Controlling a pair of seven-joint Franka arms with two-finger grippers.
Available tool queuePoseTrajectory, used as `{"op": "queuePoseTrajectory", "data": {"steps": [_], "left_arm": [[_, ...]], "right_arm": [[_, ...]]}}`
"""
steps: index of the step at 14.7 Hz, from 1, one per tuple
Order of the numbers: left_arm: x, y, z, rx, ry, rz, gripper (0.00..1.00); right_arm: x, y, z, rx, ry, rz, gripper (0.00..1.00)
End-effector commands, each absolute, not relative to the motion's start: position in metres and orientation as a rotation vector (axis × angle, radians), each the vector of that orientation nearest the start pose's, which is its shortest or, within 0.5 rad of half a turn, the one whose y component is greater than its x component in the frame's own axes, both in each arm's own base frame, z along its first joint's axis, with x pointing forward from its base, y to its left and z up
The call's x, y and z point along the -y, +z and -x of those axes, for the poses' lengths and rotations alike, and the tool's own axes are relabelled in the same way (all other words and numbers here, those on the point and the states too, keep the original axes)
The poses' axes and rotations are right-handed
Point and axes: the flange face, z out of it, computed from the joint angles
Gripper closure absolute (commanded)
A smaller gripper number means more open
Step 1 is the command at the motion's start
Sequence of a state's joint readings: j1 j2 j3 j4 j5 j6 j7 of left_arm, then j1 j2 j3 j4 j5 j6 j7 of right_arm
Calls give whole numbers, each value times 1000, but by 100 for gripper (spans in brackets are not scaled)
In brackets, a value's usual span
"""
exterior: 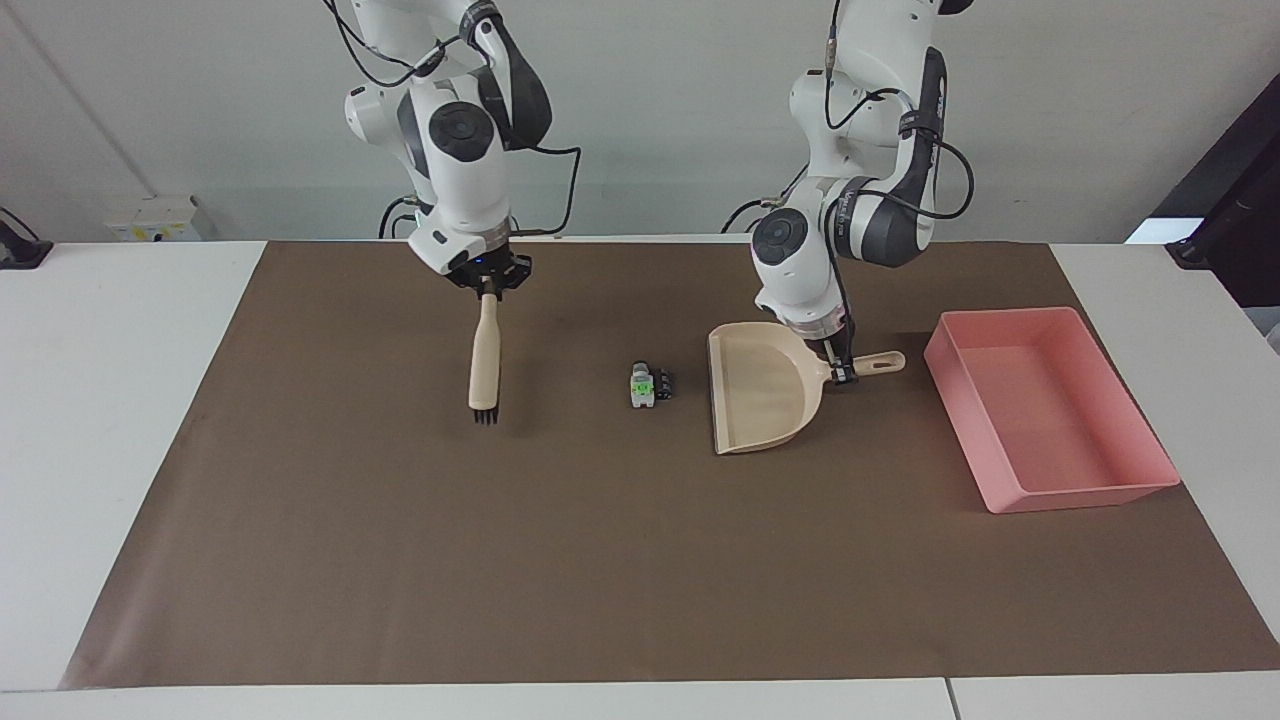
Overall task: Clean e-waste and dump in bin
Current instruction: 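Bring the brush with the right gripper toward the e-waste beside the dustpan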
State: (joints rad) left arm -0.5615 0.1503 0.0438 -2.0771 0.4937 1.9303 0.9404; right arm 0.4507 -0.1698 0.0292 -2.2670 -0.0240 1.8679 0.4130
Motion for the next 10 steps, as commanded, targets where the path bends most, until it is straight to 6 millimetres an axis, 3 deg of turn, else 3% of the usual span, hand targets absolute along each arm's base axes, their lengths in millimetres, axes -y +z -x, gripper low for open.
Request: {"op": "queuePoseTrajectory", "data": {"steps": [1,4,7,10], "left_arm": [[253,335,-476,-2017,529,1791,100],[263,333,-470,-2033,519,1770,100],[265,329,-466,-2031,523,1770,100],[264,327,-464,-2035,515,1771,100]], "right_arm": [[-246,393,-399,174,321,3255,100],[-288,376,-388,168,287,3205,100],[-311,358,-381,123,274,3195,100],[-334,336,-392,35,255,3197,100]]}}
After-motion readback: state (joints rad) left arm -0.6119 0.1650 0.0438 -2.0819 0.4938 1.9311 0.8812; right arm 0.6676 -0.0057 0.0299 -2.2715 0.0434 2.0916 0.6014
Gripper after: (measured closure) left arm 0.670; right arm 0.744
